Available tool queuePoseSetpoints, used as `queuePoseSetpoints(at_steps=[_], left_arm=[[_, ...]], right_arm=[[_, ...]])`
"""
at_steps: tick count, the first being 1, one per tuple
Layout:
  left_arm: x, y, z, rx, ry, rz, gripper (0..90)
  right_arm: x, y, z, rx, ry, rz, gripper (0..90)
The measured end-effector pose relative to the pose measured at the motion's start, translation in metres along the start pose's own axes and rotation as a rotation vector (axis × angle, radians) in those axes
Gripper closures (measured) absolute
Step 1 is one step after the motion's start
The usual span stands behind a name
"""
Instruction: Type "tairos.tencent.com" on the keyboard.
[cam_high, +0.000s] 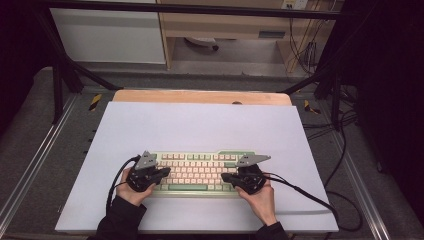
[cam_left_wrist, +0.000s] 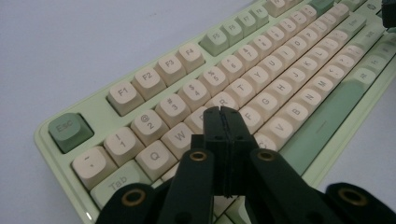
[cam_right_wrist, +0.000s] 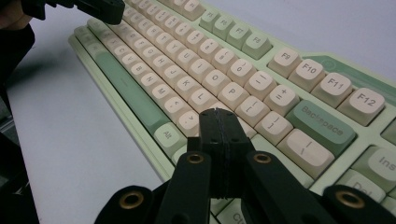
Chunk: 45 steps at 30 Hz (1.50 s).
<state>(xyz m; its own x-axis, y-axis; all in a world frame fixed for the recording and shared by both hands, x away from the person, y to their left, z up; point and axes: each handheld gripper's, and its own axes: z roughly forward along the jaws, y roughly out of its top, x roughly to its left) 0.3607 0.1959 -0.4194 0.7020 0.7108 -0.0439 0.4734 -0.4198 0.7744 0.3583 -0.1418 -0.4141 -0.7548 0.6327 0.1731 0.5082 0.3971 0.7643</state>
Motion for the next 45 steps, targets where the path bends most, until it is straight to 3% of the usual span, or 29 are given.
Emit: queuePoseSetpoints(at_steps=[13, 22, 45], left_arm=[[0.003, -0.006, -0.011, -0.011, 0.005, -0.006, 89.7], [0.006, -0.010, -0.017, -0.017, 0.008, -0.012, 89.7], [0.008, -0.013, -0.015, -0.015, 0.007, -0.018, 89.6]], right_arm=[[0.012, 0.010, 0.011, 0.008, 0.022, -0.015, 90.0], [0.024, 0.020, 0.027, 0.017, 0.037, -0.030, 90.0], [0.042, 0.031, 0.068, 0.041, 0.070, -0.051, 90.0]])
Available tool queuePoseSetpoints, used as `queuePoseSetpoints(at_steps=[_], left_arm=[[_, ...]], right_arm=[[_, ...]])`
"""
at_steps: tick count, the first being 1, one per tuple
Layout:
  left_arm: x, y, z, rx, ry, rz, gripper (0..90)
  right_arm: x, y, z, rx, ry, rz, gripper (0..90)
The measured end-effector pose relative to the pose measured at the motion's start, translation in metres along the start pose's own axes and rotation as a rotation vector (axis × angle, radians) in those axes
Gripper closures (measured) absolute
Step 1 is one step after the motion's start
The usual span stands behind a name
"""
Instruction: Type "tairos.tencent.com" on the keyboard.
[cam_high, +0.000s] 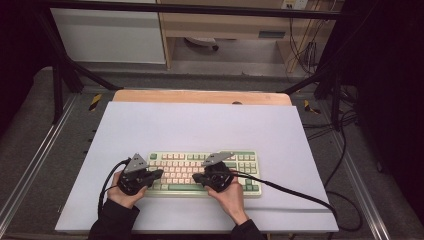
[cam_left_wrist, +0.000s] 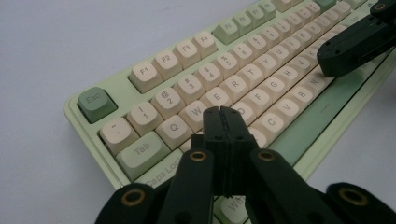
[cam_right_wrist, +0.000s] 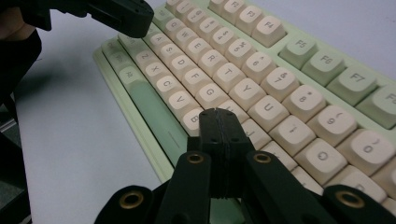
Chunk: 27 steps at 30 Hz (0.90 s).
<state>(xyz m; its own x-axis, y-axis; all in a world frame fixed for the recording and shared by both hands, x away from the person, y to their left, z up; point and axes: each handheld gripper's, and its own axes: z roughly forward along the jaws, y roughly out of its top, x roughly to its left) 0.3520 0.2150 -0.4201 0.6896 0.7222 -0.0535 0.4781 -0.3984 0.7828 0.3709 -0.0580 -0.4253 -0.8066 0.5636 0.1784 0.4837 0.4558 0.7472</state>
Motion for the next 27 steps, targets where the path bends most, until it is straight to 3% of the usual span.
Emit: queuePoseSetpoints(at_steps=[16, 27], left_arm=[[-0.001, 0.001, 0.000, -0.001, 0.000, 0.003, 89.6], [-0.001, 0.001, -0.001, -0.004, -0.003, 0.005, 89.6]], right_arm=[[0.002, -0.003, 0.008, 0.022, 0.001, -0.004, 90.0], [0.002, 0.000, -0.003, 0.005, -0.008, -0.017, 90.0]])
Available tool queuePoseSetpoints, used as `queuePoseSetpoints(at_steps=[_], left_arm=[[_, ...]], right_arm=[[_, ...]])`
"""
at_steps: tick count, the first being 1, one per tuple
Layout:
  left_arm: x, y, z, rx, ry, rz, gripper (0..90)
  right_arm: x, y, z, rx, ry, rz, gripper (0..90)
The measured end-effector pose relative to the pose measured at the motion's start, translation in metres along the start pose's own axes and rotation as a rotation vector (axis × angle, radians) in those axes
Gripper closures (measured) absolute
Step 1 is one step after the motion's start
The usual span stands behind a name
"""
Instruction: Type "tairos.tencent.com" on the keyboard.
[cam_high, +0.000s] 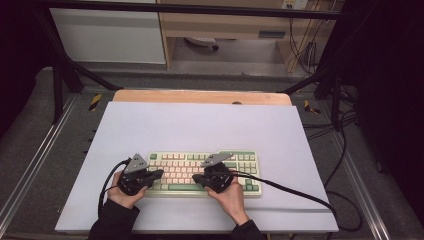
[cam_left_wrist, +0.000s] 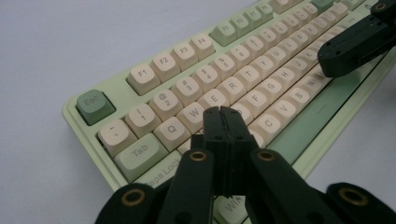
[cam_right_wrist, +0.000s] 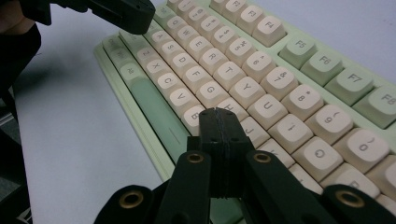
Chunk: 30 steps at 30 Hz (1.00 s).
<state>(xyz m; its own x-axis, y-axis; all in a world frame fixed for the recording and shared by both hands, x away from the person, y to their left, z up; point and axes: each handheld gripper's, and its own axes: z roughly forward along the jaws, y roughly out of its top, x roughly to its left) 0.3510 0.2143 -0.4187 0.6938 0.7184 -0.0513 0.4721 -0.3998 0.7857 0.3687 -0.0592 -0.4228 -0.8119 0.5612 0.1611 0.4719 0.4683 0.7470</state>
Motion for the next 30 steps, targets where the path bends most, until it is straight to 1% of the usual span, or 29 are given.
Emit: queuePoseSetpoints(at_steps=[4, 9, 15, 20, 30], left_arm=[[0.000, 0.000, 0.000, 0.000, 0.000, -0.001, 89.6], [-0.001, 0.000, 0.000, -0.001, -0.001, 0.000, 89.7], [-0.002, 0.001, 0.001, 0.001, -0.004, 0.002, 89.7], [-0.004, 0.001, 0.002, 0.003, -0.005, 0.006, 89.7], [-0.010, 0.005, 0.006, 0.004, -0.011, 0.018, 89.7]], right_arm=[[-0.002, 0.001, -0.008, -0.005, -0.004, -0.007, 90.0], [-0.011, -0.004, -0.022, -0.014, -0.016, 0.019, 90.0], [-0.022, -0.014, -0.036, -0.021, -0.037, 0.039, 90.0], [-0.025, -0.020, -0.042, -0.023, -0.039, 0.055, 90.0], [-0.030, -0.027, -0.049, -0.029, -0.041, 0.056, 90.0]])
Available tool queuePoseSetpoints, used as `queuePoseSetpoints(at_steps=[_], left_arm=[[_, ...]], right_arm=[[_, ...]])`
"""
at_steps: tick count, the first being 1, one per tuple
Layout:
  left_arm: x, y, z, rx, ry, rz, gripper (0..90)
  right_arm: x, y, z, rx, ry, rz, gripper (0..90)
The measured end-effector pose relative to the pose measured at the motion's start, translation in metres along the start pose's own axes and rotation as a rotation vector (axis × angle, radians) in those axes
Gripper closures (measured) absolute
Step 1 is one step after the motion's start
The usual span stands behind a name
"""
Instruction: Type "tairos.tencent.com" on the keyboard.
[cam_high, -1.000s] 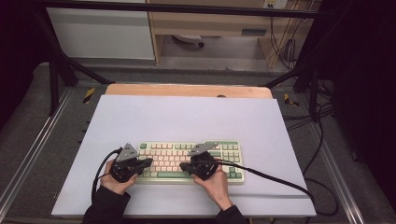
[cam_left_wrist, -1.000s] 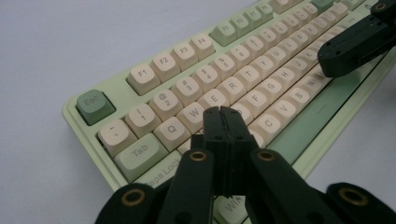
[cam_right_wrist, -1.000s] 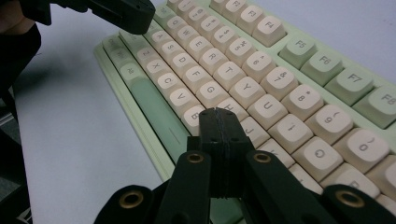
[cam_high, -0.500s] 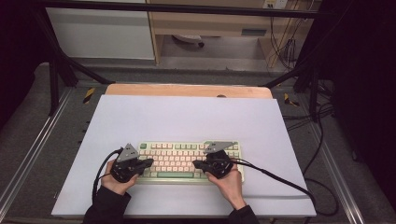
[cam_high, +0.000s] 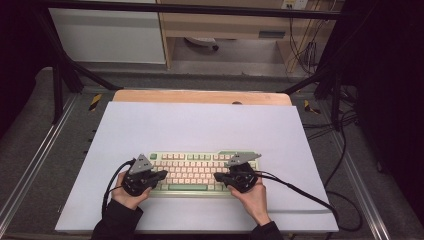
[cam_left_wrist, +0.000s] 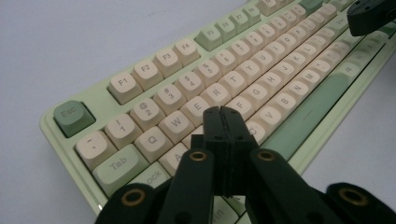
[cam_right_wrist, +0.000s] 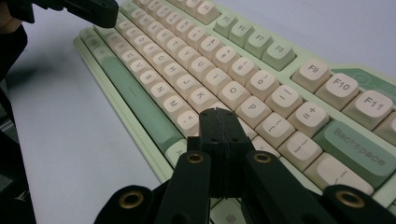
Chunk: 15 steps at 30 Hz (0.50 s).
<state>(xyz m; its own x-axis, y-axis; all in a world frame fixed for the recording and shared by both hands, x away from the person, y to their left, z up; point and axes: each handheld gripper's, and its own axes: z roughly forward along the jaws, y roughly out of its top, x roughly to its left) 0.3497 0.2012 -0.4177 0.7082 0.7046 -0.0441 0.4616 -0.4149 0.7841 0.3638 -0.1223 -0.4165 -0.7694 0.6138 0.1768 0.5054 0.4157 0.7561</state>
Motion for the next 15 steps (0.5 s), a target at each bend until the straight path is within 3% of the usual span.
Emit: queuePoseSetpoints(at_steps=[15], left_arm=[[-0.009, 0.018, 0.012, 0.000, -0.012, 0.013, 89.7]], right_arm=[[-0.006, -0.010, -0.012, -0.004, -0.013, 0.012, 90.0]])
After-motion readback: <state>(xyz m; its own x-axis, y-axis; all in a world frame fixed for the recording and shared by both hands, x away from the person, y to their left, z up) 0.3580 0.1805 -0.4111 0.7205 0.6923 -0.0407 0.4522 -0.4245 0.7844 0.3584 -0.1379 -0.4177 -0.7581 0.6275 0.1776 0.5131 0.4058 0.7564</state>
